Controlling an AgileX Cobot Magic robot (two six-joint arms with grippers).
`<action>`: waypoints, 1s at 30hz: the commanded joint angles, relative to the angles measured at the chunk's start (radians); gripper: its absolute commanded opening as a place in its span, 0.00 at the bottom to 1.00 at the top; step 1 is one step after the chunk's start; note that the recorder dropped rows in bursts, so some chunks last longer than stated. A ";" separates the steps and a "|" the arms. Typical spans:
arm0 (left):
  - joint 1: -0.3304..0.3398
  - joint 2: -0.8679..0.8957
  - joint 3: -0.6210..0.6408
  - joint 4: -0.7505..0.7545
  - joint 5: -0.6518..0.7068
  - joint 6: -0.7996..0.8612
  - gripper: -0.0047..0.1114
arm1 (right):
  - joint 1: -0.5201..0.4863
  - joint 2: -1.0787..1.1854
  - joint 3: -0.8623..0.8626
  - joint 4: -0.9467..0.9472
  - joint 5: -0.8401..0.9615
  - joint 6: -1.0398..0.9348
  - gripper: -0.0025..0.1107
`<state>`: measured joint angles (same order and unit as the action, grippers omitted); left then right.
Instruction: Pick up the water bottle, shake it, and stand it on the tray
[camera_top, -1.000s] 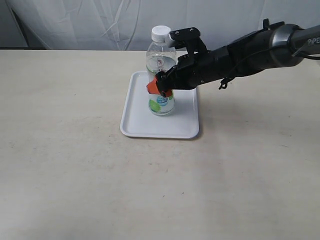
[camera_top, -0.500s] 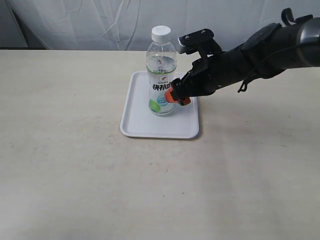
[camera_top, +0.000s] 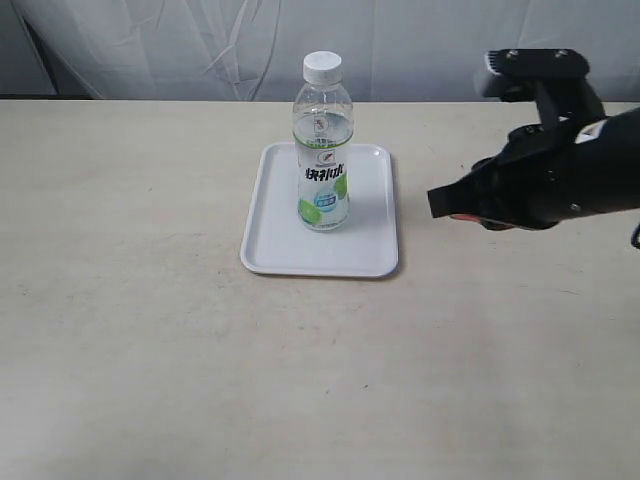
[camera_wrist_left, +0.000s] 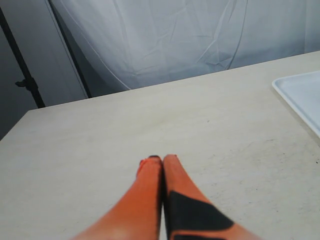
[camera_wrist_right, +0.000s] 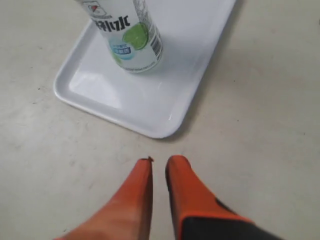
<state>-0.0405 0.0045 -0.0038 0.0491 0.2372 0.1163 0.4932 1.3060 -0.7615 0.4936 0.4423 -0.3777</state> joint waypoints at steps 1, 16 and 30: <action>0.000 -0.005 0.004 -0.002 0.002 -0.004 0.04 | -0.004 -0.178 0.060 -0.039 0.099 0.103 0.14; 0.000 -0.005 0.004 -0.002 0.002 -0.004 0.04 | -0.004 -0.539 0.072 0.008 0.362 0.152 0.14; 0.000 -0.005 0.004 -0.002 0.002 -0.004 0.04 | -0.292 -0.790 0.289 -0.025 -0.077 0.143 0.14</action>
<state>-0.0405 0.0045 -0.0038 0.0491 0.2372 0.1163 0.2616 0.5603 -0.5328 0.4800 0.4498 -0.2300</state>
